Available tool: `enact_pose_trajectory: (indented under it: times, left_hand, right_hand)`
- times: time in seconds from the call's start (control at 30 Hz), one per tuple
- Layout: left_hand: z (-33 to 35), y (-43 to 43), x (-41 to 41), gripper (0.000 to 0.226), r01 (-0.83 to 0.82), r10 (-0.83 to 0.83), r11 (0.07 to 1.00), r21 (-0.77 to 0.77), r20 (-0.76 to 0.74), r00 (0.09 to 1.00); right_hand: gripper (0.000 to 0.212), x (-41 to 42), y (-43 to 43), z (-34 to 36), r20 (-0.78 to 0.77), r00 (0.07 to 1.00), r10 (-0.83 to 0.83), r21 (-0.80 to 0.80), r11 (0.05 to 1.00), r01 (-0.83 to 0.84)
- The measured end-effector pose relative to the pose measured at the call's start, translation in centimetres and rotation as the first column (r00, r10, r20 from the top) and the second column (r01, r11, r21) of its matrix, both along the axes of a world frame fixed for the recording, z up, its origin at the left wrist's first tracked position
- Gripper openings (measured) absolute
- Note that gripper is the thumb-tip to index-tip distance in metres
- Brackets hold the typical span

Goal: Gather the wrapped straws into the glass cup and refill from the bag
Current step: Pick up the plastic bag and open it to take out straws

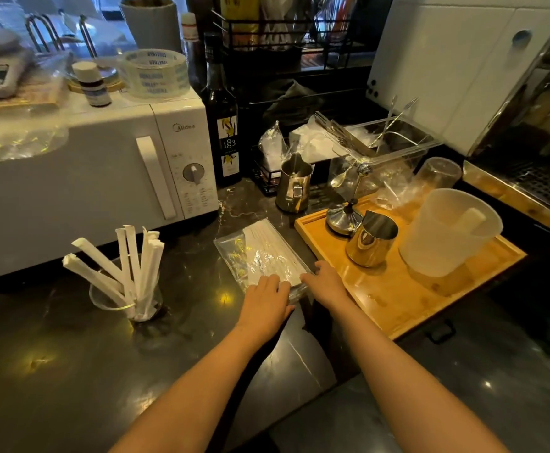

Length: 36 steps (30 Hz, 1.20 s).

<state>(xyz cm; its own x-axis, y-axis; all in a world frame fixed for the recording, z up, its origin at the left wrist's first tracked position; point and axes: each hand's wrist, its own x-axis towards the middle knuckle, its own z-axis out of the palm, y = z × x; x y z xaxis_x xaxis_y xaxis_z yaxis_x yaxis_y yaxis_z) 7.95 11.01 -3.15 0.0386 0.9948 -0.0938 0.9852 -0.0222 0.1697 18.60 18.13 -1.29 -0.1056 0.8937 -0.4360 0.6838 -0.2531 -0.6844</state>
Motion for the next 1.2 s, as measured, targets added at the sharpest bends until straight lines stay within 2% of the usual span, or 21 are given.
enact_pose_trajectory:
  times: [0.03, 0.1, 0.13, 0.17, 0.23, 0.43, 0.6, 0.8, 0.93, 1.07, 1.2]
  left_hand:
    - [0.0, 0.2, 0.0, 0.036, 0.008, -0.007, 1.000, 0.024, -0.020, 1.000]
    - [0.0, 0.4, 0.0, 0.030, 0.022, -0.016, 0.998, 0.067, -0.087, 0.996]
    - [-0.1, 0.4, 0.0, 0.026, 0.033, -0.028, 0.998, 0.056, -0.084, 0.996]
    - [-0.2, 0.4, -0.1, 0.024, 0.049, -0.045, 0.998, 0.048, -0.066, 0.997]
    - [-0.3, 0.3, -0.2, 0.027, 0.060, -0.060, 0.998, 0.000, -0.044, 0.997]
    - [0.2, 0.0, -0.9, 0.029, 0.131, -0.133, 0.991, -0.023, -0.101, 0.986]
    - [1.4, -0.6, -1.3, 0.025, 0.162, -0.168, 0.985, -0.056, -0.119, 0.979]
    - [4.7, -1.5, -2.2, 0.011, 0.060, -0.057, 0.997, -0.038, 0.072, 0.996]
    - [7.9, -2.1, -3.2, 0.012, 0.020, -0.023, 1.000, 0.016, 0.254, 0.967]
    - [11.0, -2.7, -4.7, 0.012, -0.027, -0.005, 0.997, 0.076, 0.396, 0.918]
    - [14.0, -3.7, -6.1, 0.010, -0.068, -0.019, 0.982, 0.176, 0.452, 0.892]
  right_hand:
    - [0.051, -0.2, 0.1, -0.4, 0.008, 1.000, -0.011, 0.002, 1.000, 0.011]
    - [0.012, -0.5, 0.4, -1.1, 0.052, 0.999, -0.010, 0.009, 1.000, 0.010]
    - [0.012, -0.5, 0.5, -1.4, 0.062, 0.998, -0.004, 0.021, 1.000, 0.003]
    - [0.023, -0.6, 0.5, -1.7, 0.072, 0.997, 0.021, 0.024, 0.999, -0.023]
    - [0.031, -0.5, 0.4, -1.6, 0.069, 0.997, 0.027, 0.042, 0.999, -0.030]
    - [0.017, -0.1, 0.3, -0.9, -0.021, 1.000, 0.015, 0.011, 1.000, -0.015]
    - [0.022, 0.0, -0.5, -0.2, -0.091, 0.996, 0.006, -0.019, 1.000, -0.008]
    - [0.013, -0.2, -1.8, 3.2, -0.265, 0.963, -0.039, -0.058, 0.998, 0.024]
    - [0.014, -0.8, -2.7, 6.1, -0.414, 0.908, -0.071, -0.009, 0.997, 0.074]
    - [0.018, -1.8, -3.6, 9.3, -0.516, 0.856, -0.013, 0.079, 0.995, 0.063]
    - [0.019, -2.8, -4.3, 11.5, -0.617, 0.786, 0.036, 0.137, 0.989, 0.063]
